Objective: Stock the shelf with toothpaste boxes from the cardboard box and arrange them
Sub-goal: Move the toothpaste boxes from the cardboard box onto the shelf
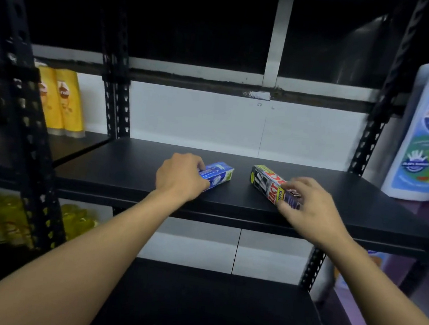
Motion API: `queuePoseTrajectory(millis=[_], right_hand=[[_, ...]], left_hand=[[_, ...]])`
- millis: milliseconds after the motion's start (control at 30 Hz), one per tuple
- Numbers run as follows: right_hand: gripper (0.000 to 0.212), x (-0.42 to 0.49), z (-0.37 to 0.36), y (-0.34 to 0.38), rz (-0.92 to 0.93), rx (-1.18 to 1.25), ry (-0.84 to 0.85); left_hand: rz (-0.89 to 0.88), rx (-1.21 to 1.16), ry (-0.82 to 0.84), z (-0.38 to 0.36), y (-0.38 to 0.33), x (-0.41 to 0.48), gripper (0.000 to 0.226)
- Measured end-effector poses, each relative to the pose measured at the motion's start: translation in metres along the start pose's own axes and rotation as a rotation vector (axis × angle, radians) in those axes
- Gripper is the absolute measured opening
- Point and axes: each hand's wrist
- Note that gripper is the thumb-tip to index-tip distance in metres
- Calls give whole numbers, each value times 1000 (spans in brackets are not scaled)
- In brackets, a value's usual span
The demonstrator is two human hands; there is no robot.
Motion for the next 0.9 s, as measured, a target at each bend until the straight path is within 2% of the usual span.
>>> queuePoseTrajectory(millis=[100,167,233,333,500,700,900], right_hand=[[53,-9,-2,-16,70,-51,32],[54,-5,-4,-22,74,-70,21],[53,3,-9,-24,67,-89,29],[53,19,-19,-24,63,-125,23],[51,51,-38,-33,23,-177,42],[53,90,-64,-60,-31,-285,91],[53,113,-82,-81,-22,-240,92]], left_hand=[[-15,-59,105,-2,14,4,36],[-34,-177,220,3,27,0,43],[-133,-216,297,7,41,-6,54],[-226,-221,240,4,61,-9,61],[-189,-282,170,-10,77,8,53],[-147,-238,130,-46,81,48,48],[-100,-132,99,-86,78,92,51]])
Point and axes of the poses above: each hand's wrist, its own x-axis towards the middle knuckle, its own z-axis out of the back of the hand, y = z × x, and after that the axes turned 12 degrees about -y, right-handed
